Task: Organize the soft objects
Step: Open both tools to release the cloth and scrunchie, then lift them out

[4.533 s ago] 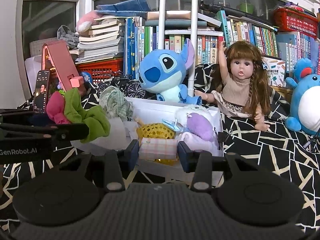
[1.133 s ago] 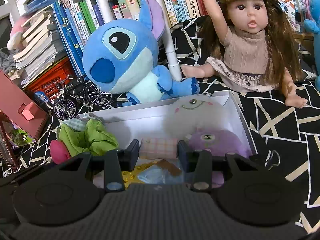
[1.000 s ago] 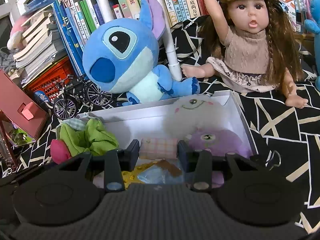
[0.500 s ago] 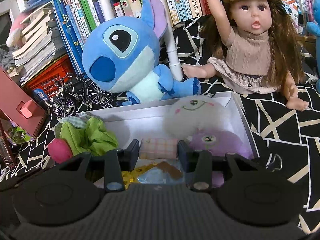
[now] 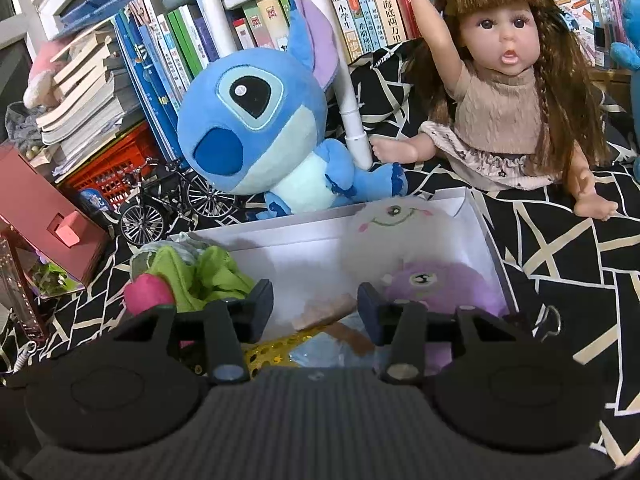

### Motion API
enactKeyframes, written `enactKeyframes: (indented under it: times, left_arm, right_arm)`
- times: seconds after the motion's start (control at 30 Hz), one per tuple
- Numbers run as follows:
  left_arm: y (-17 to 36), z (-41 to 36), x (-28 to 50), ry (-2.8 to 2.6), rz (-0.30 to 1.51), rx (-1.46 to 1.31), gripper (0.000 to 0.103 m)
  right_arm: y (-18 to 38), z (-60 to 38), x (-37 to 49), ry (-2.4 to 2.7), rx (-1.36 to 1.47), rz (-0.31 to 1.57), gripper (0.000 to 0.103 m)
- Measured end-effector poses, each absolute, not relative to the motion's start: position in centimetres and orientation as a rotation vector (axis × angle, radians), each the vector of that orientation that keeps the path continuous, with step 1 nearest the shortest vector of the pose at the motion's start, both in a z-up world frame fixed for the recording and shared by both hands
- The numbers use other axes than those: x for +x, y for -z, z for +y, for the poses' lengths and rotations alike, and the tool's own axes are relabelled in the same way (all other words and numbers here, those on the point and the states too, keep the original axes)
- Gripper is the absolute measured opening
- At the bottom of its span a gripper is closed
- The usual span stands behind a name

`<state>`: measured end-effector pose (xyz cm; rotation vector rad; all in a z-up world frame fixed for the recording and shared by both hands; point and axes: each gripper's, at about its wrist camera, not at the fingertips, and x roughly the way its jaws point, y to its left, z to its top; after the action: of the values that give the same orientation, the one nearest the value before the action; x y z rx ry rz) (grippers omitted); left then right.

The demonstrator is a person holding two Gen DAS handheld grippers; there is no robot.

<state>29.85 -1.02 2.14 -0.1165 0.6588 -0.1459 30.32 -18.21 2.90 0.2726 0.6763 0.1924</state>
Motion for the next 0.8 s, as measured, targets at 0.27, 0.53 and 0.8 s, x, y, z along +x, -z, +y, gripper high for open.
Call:
enactKeyframes:
  times: [0.27, 0.53, 0.8]
  left_arm:
    - [-2.8, -1.1, 29.1, 0.141, 0.635, -0.101, 0.067]
    - [-3.7, -1.2, 28.1, 0.14, 0.615, -0.102, 0.082]
    - [-4.8, -1.0, 26.7, 0.145, 0.588, -0.105, 0.089]
  right_arm:
    - [-3.5, -18.3, 29.6, -0.202, 0.281, 0.657, 0.063]
    - [-4.5, -18.5, 28.5, -0.213, 0.279, 0.623, 0.069]
    - [-6.1, -18.5, 26.6, -0.236, 0.258, 0.56, 0.08]
